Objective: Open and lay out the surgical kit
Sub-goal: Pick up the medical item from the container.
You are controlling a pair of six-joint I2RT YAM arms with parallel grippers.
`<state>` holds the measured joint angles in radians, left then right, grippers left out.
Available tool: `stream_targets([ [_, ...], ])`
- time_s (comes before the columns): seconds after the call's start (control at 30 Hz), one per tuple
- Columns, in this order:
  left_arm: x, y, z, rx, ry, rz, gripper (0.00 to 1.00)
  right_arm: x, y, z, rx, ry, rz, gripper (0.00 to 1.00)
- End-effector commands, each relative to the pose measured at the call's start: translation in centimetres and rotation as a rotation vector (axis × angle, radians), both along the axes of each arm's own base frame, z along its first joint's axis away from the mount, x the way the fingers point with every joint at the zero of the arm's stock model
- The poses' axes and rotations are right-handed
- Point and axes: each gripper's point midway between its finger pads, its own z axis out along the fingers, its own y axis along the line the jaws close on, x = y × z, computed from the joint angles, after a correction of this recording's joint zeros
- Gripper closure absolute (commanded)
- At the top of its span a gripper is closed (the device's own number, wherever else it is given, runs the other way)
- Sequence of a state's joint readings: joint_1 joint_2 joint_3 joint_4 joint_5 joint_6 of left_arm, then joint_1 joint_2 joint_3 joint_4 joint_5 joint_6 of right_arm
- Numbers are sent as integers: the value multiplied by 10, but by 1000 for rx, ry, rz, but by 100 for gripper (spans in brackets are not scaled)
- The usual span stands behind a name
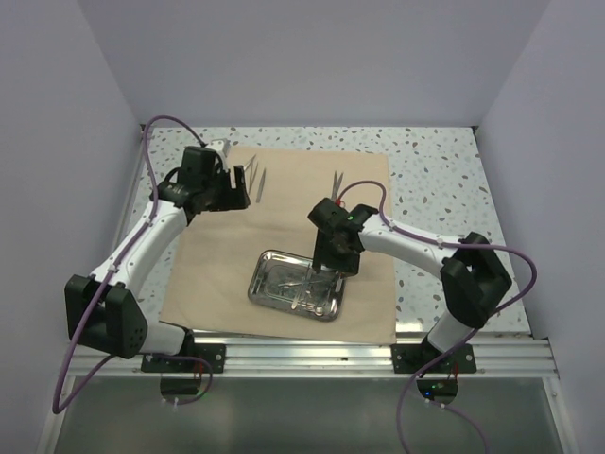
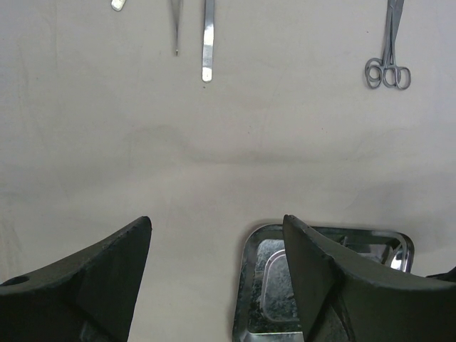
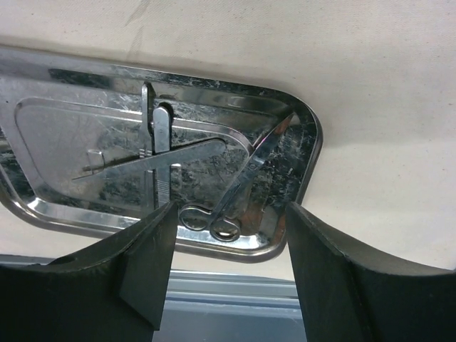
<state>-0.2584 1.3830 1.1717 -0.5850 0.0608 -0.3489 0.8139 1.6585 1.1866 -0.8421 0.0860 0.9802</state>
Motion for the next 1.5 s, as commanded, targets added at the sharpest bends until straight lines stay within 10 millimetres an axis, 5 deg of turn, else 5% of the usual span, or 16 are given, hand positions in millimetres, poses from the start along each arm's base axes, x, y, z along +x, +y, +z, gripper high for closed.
stream_targets([
  [0.0, 2, -4, 21, -35, -86, -8, 22, 7, 9, -3, 6, -20, -24, 35],
  [1.13, -6, 11, 23, 25, -111, 24, 21, 23, -6, -76, -199, 25, -3, 54],
  [1.47, -5, 11, 20, 31, -103, 22, 21, 30, -10, -78, -230, 16, 9, 62],
])
